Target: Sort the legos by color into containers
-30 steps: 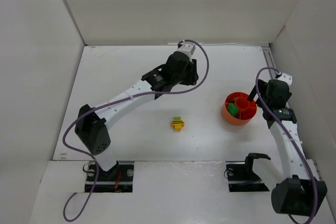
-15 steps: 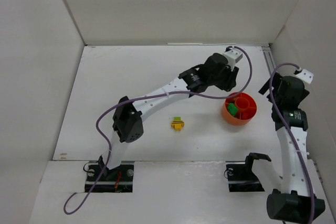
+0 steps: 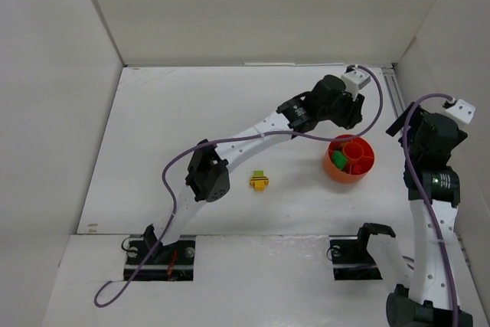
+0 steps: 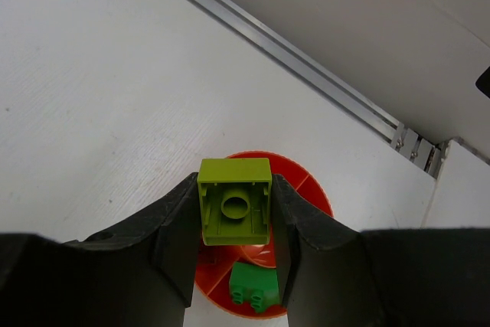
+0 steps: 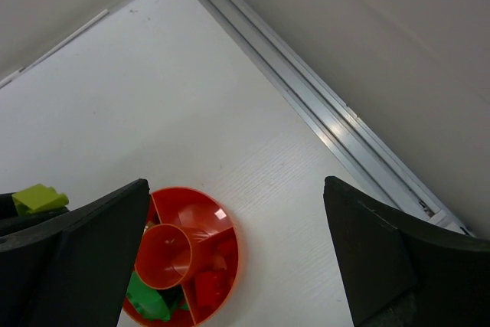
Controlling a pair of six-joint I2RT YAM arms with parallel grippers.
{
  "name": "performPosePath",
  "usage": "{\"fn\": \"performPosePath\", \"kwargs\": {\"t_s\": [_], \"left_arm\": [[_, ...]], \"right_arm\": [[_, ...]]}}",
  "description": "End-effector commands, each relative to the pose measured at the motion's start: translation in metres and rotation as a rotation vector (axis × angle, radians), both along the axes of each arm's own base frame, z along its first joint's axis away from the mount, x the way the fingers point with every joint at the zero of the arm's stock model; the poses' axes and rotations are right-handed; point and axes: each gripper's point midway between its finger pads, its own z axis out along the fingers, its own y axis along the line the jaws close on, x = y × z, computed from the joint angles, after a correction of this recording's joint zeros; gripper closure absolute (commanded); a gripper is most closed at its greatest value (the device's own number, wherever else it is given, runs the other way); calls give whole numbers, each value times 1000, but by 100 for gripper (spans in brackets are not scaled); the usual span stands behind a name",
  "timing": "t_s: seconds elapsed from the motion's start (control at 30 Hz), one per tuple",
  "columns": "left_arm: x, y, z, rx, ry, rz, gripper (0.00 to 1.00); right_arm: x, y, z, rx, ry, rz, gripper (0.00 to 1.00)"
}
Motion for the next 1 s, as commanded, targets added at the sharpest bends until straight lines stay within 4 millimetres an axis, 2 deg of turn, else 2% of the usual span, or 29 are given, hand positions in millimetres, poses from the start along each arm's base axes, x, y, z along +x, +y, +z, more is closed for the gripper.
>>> {"fn": "performPosePath", "kwargs": {"t_s": [0.0,0.17,0.27,0.4,0.57,0.6,0.7,0.8,0.83,0.97], "left_arm": [[-2,-8,50,-115,-66,-40,82],[-10,-11,41,-100,-52,-60,82],[-14,-16,21,-68,-31,-69,82],[-13,-18,15,-64,-16,-66,82],[-17,-15,8,-48,8,-71,82],[-18,-14,2,-36,28,-68,82],[-22,-12,2,-33,43,-73,82],[-24,-12,-3,-25,52,-83,82],[-24,-12,-7,-17,57,-83,82],[-25,-11,-2,-25,52,-83,83]], "right_arm": [[3,2,0,-8,11,16,0],[6,1,-1,-8,11,16,0],[9,5,1,-2,-1,38,0],[9,6,1,1,-1,46,0],[8,6,10,-14,-36,49,0],[5,6,13,-16,-48,49,0],[3,7,16,-20,-66,49,0],[8,19,24,-37,-105,141,0],[10,23,35,-65,-140,178,0],[18,46,42,-85,-173,328,0]]}}
